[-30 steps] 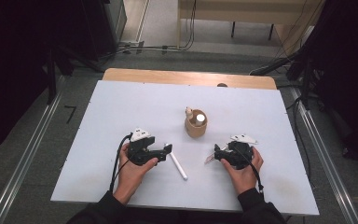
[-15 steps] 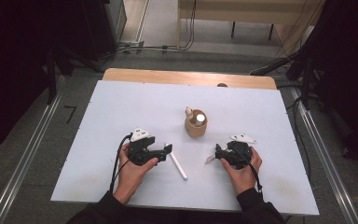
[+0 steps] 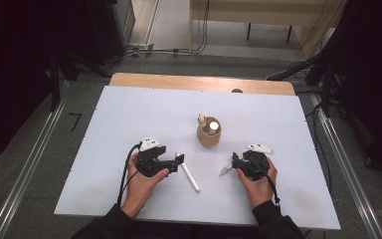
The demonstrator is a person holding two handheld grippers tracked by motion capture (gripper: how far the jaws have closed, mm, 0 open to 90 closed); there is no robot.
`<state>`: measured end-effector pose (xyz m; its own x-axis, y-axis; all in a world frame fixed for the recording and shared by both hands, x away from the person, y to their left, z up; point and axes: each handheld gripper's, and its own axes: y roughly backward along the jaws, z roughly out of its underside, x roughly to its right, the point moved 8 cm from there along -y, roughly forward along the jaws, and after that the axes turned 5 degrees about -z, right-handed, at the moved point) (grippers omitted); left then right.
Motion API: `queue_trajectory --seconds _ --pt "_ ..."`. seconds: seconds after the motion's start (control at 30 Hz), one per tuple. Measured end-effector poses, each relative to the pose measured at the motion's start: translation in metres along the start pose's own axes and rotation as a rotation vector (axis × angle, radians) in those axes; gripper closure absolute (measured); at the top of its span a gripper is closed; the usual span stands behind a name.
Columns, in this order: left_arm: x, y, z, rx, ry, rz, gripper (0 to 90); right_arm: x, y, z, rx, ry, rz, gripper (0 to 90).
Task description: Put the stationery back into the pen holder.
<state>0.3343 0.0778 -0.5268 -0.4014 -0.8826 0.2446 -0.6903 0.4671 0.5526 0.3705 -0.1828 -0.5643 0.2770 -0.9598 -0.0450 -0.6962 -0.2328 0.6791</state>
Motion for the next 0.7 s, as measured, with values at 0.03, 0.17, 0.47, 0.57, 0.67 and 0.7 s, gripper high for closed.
queue_trajectory --seconds 0.03,0.17,0.47,0.57,0.67,0.7 --pt "0.0000 0.0000 0.0000 -0.001 -0.001 0.000 20.5 0.0007 0.0001 -0.0003 0.003 0.000 0.001 40.1" --pt "0.0003 0.0001 -0.0002 0.001 0.001 0.001 20.5 0.0028 0.0004 -0.0008 0.009 -0.002 0.002 47.0" --pt "0.0004 0.0000 -0.0002 0.000 0.002 0.002 20.5 0.0058 0.0004 -0.0024 0.019 0.004 -0.022 64.9" --pt "0.0004 0.0002 -0.0003 0.001 0.002 0.003 20.5 0.0050 0.0001 -0.0028 0.019 0.009 -0.038 71.2" --pt "0.0003 0.0002 -0.0005 0.002 0.005 0.003 20.5 0.0033 -0.0002 -0.0028 0.018 0.020 -0.060 77.8" --pt "0.0003 0.0002 -0.0005 0.003 0.005 0.003 20.5 0.0025 -0.0002 -0.0029 0.017 0.026 -0.062 78.9"
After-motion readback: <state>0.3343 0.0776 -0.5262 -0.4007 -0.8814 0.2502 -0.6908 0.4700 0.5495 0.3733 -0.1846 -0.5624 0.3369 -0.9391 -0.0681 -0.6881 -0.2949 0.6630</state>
